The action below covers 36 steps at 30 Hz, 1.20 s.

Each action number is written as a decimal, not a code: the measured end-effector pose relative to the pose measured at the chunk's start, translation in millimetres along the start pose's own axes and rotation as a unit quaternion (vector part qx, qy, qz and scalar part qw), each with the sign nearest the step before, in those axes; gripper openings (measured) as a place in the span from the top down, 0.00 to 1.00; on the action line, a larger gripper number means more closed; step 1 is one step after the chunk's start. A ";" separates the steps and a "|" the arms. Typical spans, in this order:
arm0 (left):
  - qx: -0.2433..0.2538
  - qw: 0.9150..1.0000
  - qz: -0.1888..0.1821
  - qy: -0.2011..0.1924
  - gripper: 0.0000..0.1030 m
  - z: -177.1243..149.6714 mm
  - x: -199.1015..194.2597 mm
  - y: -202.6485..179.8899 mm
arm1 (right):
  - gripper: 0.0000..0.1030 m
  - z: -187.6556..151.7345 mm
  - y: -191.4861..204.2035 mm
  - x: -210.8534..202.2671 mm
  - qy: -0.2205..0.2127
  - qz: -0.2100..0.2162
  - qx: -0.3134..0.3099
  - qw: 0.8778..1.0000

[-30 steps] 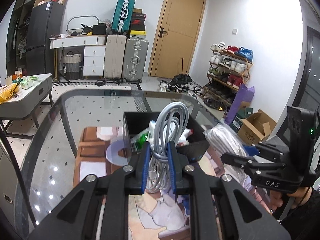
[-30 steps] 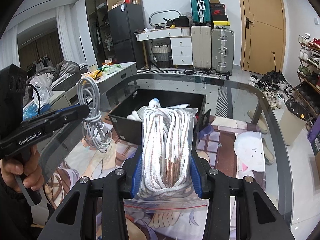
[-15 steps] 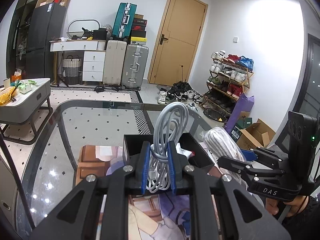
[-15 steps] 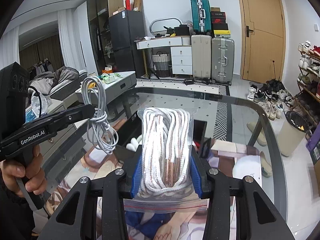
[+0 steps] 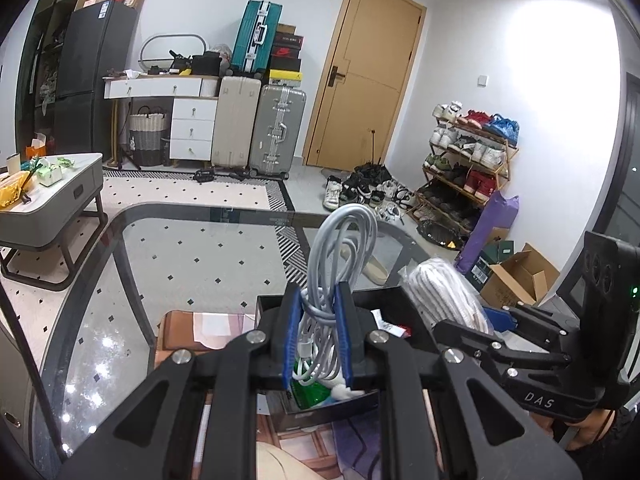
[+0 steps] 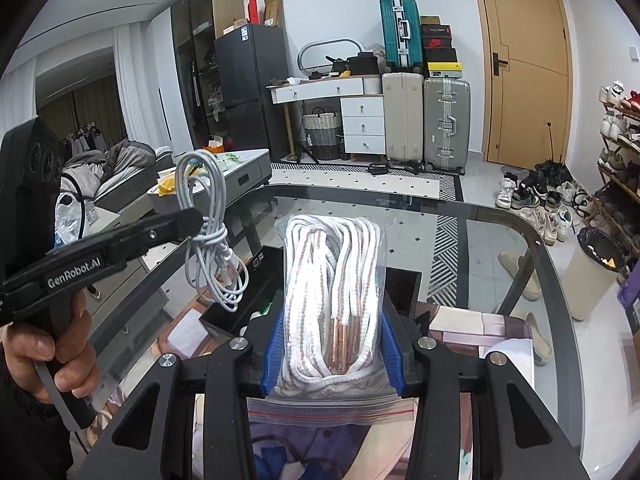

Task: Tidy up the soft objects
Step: 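Lower the rope bag and cable into the box and open both tools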

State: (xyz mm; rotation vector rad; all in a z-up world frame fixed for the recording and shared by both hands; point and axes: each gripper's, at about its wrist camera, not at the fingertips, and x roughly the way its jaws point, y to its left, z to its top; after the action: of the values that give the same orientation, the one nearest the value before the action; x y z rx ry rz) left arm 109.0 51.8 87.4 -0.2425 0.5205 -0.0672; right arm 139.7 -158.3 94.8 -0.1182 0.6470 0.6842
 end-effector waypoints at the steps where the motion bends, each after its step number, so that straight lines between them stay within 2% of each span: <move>1: 0.000 1.000 0.001 0.003 0.85 0.3 4.1 -0.1 | 0.60 1.1 -0.9 2.9 0.001 0.000 0.001 1.000; 11: 0.019 0.998 0.027 0.046 0.85 -7.3 42.0 -7.8 | 0.60 5.6 -3.8 33.3 0.014 -0.002 -0.008 1.000; 20: 0.032 0.996 0.034 0.078 0.85 -13.7 67.7 -14.2 | 0.60 4.0 -11.1 64.1 0.043 -0.008 -0.019 0.999; 26: 0.038 0.994 0.039 0.093 0.85 -18.1 80.7 -15.6 | 0.60 1.0 -9.8 80.4 0.062 -0.013 -0.035 0.997; 36: 0.047 0.994 0.039 0.093 0.84 -22.4 85.5 -16.9 | 0.60 -1.2 -7.7 97.8 0.085 -0.019 -0.042 0.995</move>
State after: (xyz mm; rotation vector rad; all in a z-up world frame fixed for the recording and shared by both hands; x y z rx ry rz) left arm 171.8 20.0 31.4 -0.1241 0.7096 -0.0381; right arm 201.4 -110.8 35.1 -0.2690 0.7773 0.6692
